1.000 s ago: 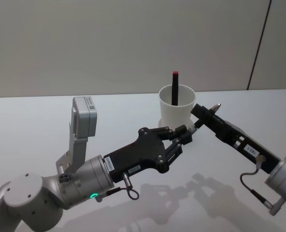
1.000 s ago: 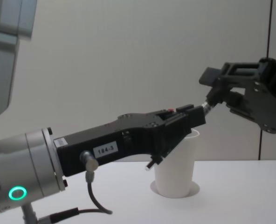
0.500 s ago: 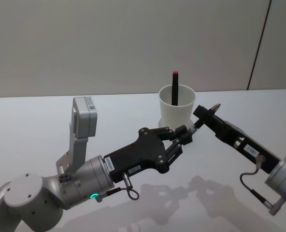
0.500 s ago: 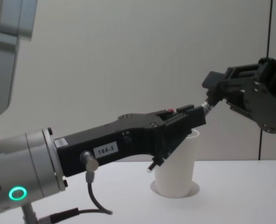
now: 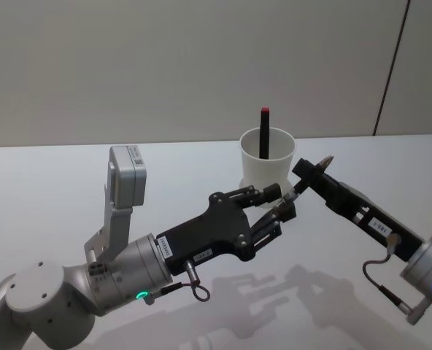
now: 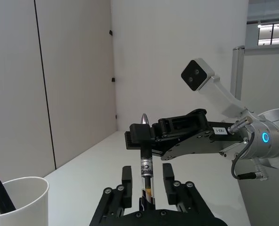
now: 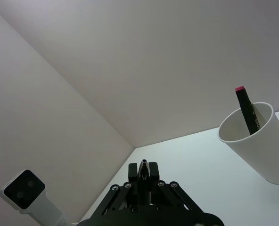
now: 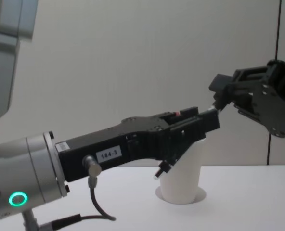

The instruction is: Place the pen into the pen holder.

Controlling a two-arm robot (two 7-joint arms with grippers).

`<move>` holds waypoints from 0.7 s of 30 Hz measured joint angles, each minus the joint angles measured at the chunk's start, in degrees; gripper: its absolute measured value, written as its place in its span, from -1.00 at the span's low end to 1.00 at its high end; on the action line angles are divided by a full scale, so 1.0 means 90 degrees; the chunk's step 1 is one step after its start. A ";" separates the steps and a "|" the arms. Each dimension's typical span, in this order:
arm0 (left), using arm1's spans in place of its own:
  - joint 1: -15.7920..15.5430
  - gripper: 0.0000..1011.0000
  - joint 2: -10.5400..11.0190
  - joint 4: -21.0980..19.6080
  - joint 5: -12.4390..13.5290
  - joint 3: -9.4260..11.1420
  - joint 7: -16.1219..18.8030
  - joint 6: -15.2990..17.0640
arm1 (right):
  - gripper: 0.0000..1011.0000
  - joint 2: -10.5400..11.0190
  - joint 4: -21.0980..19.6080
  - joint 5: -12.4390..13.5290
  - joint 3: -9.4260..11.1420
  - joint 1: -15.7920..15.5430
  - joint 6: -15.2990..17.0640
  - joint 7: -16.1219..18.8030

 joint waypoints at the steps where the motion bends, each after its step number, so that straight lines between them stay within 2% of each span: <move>1: 0.0000 -0.22 0.0000 0.0000 0.0000 0.0001 0.0000 0.0000 | -0.76 0.0000 0.0000 0.0000 0.0000 0.0000 0.0000 0.0000; 12: 0.0000 0.48 0.0000 0.0000 0.0002 0.0003 -0.0001 0.0000 | -0.76 0.0000 -0.0001 0.0000 -0.0002 0.0000 0.0000 0.0000; 21: 0.0000 0.95 0.0000 0.0000 0.0002 0.0003 -0.0002 0.0000 | -0.76 0.0017 -0.0002 0.0000 -0.0003 0.0002 -0.0017 0.0003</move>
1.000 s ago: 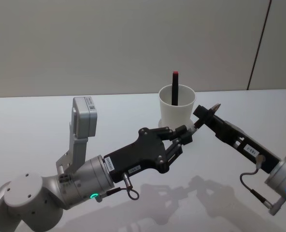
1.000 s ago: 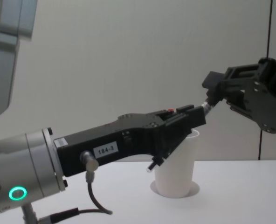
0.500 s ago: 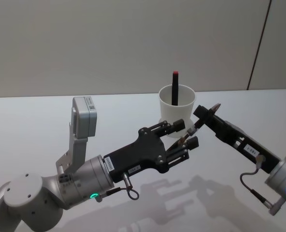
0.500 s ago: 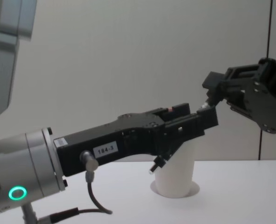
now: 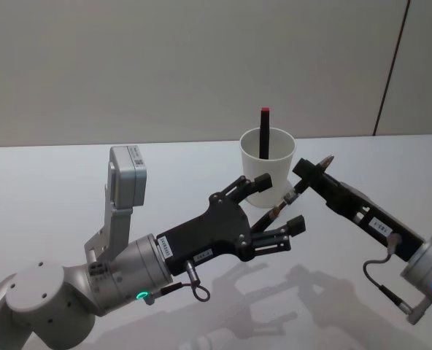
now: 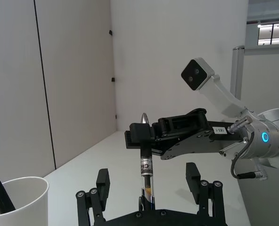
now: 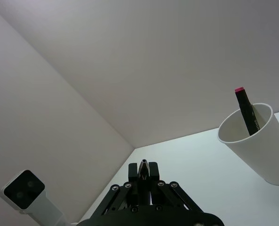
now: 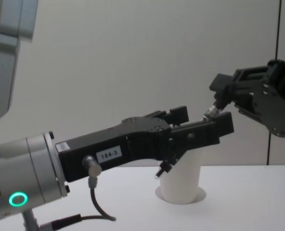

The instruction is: Place the pen into the pen holder.

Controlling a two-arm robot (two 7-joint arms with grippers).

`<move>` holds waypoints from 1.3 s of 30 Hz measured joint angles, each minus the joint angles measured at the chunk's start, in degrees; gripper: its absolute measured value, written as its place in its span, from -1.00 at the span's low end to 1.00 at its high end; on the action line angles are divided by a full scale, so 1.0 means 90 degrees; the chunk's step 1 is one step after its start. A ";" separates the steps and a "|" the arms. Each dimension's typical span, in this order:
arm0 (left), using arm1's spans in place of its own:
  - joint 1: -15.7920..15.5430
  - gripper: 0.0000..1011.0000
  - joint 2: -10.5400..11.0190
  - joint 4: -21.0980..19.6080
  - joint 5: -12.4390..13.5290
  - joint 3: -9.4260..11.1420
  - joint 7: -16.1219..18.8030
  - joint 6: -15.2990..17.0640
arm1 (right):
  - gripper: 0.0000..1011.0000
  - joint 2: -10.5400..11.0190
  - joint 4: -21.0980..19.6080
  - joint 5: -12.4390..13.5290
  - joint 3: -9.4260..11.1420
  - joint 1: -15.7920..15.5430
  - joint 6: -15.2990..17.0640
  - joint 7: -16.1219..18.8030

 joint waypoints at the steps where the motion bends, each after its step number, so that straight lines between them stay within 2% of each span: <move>1: 0.0000 0.98 0.0000 0.0000 0.0000 0.0000 0.0000 0.0000 | -0.76 0.0013 0.0000 0.0000 0.0003 0.0000 -0.0016 0.0005; 14: 0.0000 0.98 0.0000 0.0000 0.0000 0.0000 0.0000 0.0000 | -0.76 0.0260 -0.0014 0.0055 0.0156 -0.0054 -0.0265 0.0005; 16: 0.0000 0.98 0.0000 0.0000 0.0000 0.0000 0.0000 0.0000 | -0.76 0.0388 -0.0026 0.0108 0.0241 -0.0092 -0.0402 -0.0031; 26: 0.0000 0.98 0.0000 0.0000 0.0000 0.0000 0.0000 0.0000 | -0.76 0.0667 -0.0038 0.0089 0.0428 -0.0164 -0.0762 -0.0136; 33: 0.0000 0.98 0.0000 0.0000 0.0000 0.0000 0.0000 0.0000 | -0.76 0.0744 -0.0027 -0.0233 0.0486 -0.0124 -0.1073 -0.0173; 39: 0.0000 0.98 0.0000 0.0000 0.0000 0.0000 0.0000 0.0000 | -0.76 0.0677 0.0017 -0.0732 0.0459 0.0011 -0.1360 -0.0188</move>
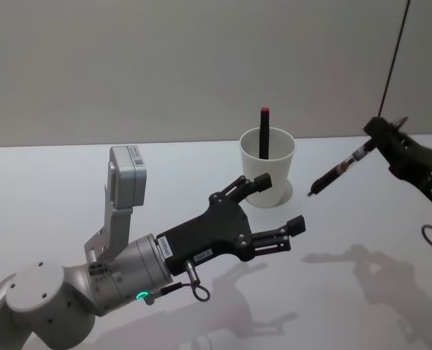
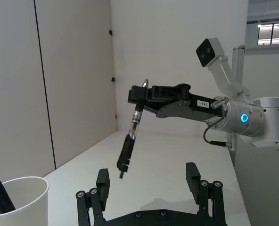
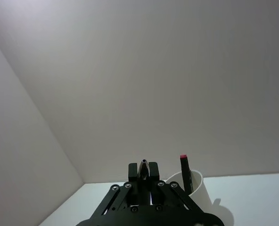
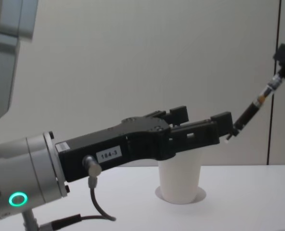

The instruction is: Place the pen into the pen holder.

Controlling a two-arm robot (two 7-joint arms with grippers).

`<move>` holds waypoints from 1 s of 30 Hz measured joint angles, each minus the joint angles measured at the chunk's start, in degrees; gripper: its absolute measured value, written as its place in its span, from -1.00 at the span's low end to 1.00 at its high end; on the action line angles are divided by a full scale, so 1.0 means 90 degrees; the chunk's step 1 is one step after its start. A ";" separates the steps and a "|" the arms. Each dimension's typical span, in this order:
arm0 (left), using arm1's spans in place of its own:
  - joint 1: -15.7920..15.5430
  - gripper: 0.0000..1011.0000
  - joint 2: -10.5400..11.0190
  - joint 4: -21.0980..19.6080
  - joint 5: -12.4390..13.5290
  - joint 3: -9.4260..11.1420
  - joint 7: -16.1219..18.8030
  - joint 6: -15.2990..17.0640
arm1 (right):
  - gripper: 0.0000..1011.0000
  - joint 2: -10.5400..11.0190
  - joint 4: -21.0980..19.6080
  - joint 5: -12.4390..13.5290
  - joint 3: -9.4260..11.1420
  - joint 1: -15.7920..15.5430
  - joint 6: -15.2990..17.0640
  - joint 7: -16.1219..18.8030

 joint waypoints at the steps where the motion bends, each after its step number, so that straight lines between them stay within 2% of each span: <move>1: 0.0000 0.98 0.0000 0.0000 0.0000 0.0000 0.0000 0.0000 | -0.76 -0.0034 0.0014 -0.0140 -0.0020 0.0043 -0.0062 -0.0003; 2: 0.0000 0.98 0.0000 0.0000 0.0000 0.0000 0.0000 0.0000 | -0.76 -0.0034 0.0014 -0.0140 -0.0020 0.0043 -0.0062 -0.0003; 3: 0.0000 0.98 0.0000 0.0000 0.0000 0.0000 0.0000 0.0000 | -0.76 -0.0103 0.0038 -0.0387 -0.0056 0.0113 -0.0168 -0.0009; 4: 0.0000 0.98 0.0000 0.0000 0.0000 0.0000 0.0000 0.0000 | -0.76 -0.0103 0.0038 -0.0387 -0.0056 0.0113 -0.0168 -0.0009; 7: 0.0000 0.98 0.0000 0.0000 0.0000 0.0000 0.0000 0.0000 | -0.76 -0.0221 0.0080 -0.0720 -0.0121 0.0226 -0.0296 -0.0025; 8: 0.0000 0.98 0.0000 0.0000 0.0000 0.0000 0.0000 0.0000 | -0.76 -0.0284 0.0102 -0.0931 -0.0155 0.0283 -0.0371 -0.0036; 10: 0.0000 0.98 0.0000 0.0000 0.0000 0.0000 0.0000 0.0000 | -0.76 -0.0365 0.0131 -0.1126 -0.0196 0.0349 -0.0437 -0.0052; 14: 0.0000 0.98 0.0000 0.0000 0.0000 0.0000 0.0000 0.0000 | -0.76 -0.0582 0.0216 -0.1744 -0.0309 0.0533 -0.0596 -0.0116; 15: 0.0000 0.98 0.0000 0.0000 0.0000 0.0000 0.0000 0.0000 | -0.76 -0.0582 0.0216 -0.1744 -0.0309 0.0533 -0.0596 -0.0116; 17: 0.0000 0.98 0.0000 0.0000 0.0000 0.0000 0.0000 0.0000 | -0.76 -0.0741 0.0280 -0.2191 -0.0396 0.0662 -0.0674 -0.0181; 19: 0.0000 0.98 0.0000 0.0000 0.0000 0.0000 0.0000 0.0000 | -0.76 -0.0810 0.0309 -0.2392 -0.0433 0.0719 -0.0702 -0.0222; 20: 0.0000 0.98 0.0000 0.0000 0.0000 0.0000 0.0000 0.0000 | -0.76 -0.0892 0.0347 -0.2603 -0.0473 0.0786 -0.0725 -0.0268; 22: 0.0000 0.98 0.0000 0.0000 0.0000 0.0000 0.0000 0.0000 | -0.76 -0.0965 0.0382 -0.2827 -0.0509 0.0843 -0.0745 -0.0327; 23: 0.0000 0.98 0.0000 0.0000 0.0000 0.0000 0.0000 0.0000 | -0.76 -0.1042 0.0424 -0.3056 -0.0549 0.0904 -0.0760 -0.0384; 25: 0.0000 0.98 0.0000 0.0000 0.0000 0.0000 0.0000 0.0000 | -0.76 -0.1109 0.0460 -0.3212 -0.0582 0.0954 -0.0770 -0.0426; 30: 0.0000 0.98 0.0000 0.0000 0.0000 0.0000 0.0000 0.0000 | -0.76 -0.1333 0.0611 -0.3905 -0.0692 0.1133 -0.0791 -0.0640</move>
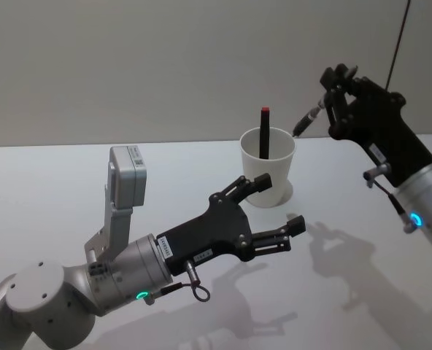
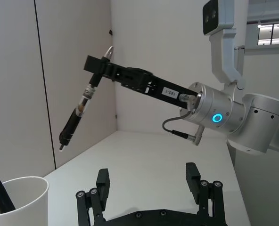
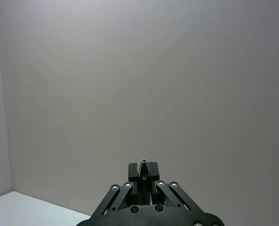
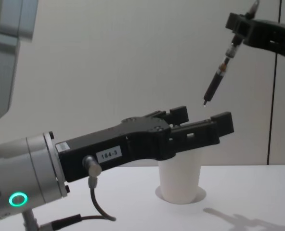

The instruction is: Place the pen into the pen holder.

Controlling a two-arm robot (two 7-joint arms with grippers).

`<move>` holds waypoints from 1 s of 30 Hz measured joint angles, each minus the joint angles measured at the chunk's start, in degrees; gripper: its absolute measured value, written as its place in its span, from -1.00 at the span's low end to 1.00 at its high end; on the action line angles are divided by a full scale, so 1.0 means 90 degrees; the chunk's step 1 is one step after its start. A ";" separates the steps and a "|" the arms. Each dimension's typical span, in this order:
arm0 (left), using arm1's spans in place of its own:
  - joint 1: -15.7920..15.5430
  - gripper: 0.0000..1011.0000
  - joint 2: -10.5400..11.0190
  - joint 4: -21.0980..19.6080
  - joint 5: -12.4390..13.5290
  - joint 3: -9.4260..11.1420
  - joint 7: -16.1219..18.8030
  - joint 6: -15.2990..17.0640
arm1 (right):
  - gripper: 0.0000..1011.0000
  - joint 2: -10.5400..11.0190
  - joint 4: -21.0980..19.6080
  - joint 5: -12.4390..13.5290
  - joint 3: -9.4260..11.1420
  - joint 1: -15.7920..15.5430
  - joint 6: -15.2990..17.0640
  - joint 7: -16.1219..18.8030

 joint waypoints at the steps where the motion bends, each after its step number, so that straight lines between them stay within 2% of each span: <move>1: 0.0000 0.98 0.0000 0.0000 0.0000 0.0000 0.0000 0.0000 | -0.76 -0.0029 0.0023 -0.0052 -0.0013 0.0023 -0.0001 -0.0016; 7: 0.0000 0.98 0.0000 0.0000 0.0000 0.0000 0.0000 0.0000 | -0.76 -0.0247 0.0233 -0.0694 -0.0104 0.0215 -0.0006 -0.0182; 13: 0.0000 0.98 0.0000 0.0000 0.0000 0.0000 0.0000 0.0000 | -0.76 -0.0450 0.0460 -0.1185 -0.0181 0.0401 0.0026 -0.0287; 21: 0.0000 0.98 0.0000 0.0000 0.0000 0.0000 0.0000 0.0000 | -0.76 -0.0683 0.0779 -0.1575 -0.0256 0.0613 0.0170 -0.0352; 30: 0.0000 0.98 0.0000 0.0000 0.0001 0.0000 0.0000 0.0000 | -0.76 -0.0879 0.1104 -0.1733 -0.0304 0.0794 0.0444 -0.0357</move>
